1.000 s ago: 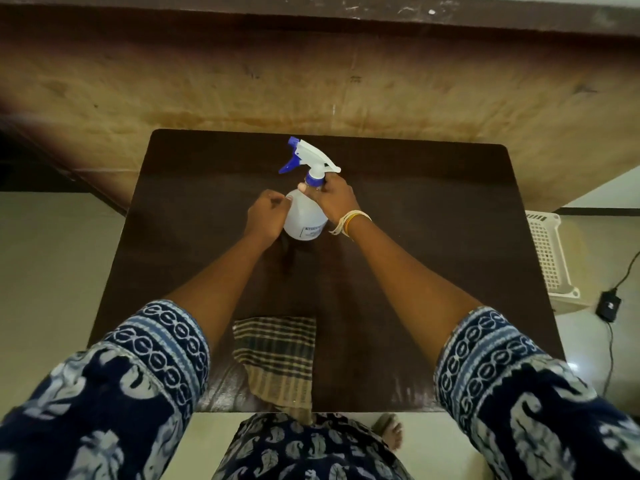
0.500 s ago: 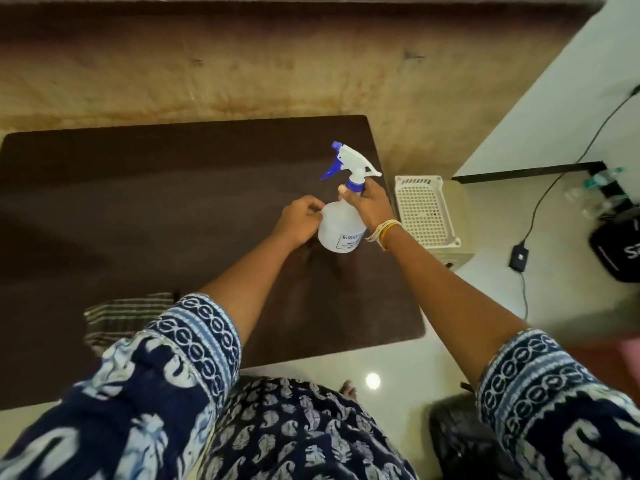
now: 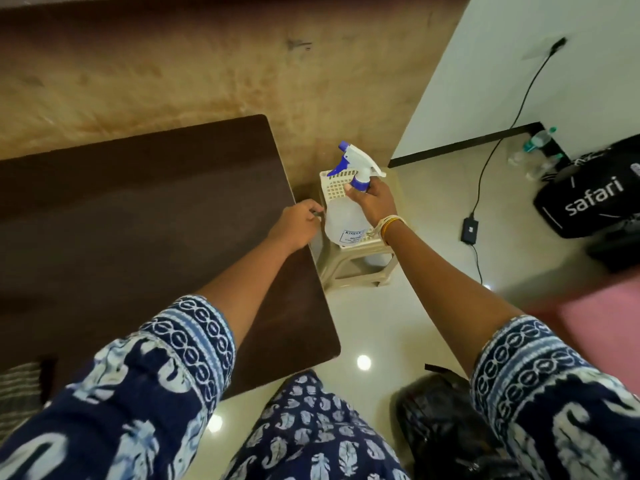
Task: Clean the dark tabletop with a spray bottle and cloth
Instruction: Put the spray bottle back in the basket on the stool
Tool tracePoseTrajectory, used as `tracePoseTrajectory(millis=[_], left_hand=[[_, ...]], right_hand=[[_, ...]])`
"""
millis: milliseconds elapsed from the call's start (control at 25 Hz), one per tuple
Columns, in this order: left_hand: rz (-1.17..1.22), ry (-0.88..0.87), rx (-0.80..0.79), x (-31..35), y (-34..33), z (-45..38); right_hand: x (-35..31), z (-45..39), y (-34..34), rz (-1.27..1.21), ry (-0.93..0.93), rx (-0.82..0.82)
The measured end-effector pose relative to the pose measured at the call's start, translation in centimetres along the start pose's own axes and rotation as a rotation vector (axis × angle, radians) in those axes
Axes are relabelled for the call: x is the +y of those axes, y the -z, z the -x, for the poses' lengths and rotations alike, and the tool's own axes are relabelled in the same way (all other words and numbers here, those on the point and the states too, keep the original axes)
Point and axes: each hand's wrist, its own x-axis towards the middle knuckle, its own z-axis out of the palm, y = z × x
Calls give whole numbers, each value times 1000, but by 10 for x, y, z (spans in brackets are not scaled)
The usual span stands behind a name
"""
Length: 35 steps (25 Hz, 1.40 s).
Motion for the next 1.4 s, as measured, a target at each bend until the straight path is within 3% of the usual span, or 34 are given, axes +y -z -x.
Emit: tracePoseTrajectory(millis=[360,600,760,1200,1320,1400], left_hand=[[-18,62,3,20,-40,-126],[-113,179,1,6,-89,-218],[-198,230,-75,-11,-113,-246],[-229,353,-102,-7,-128,-246],[-228,331,-86,3,-118,-238],[-247,306,-65,7,-110,-230]], right_hand=[[26,-141,24,125,-106,-71],[97,-250,6,267,-197,-142],[125,-291,2,366,-148,-229],[130,-288,11,449,-114,-285],[122,-269,15,452,-260,-190],[114,-252,15,458,-361,-216]])
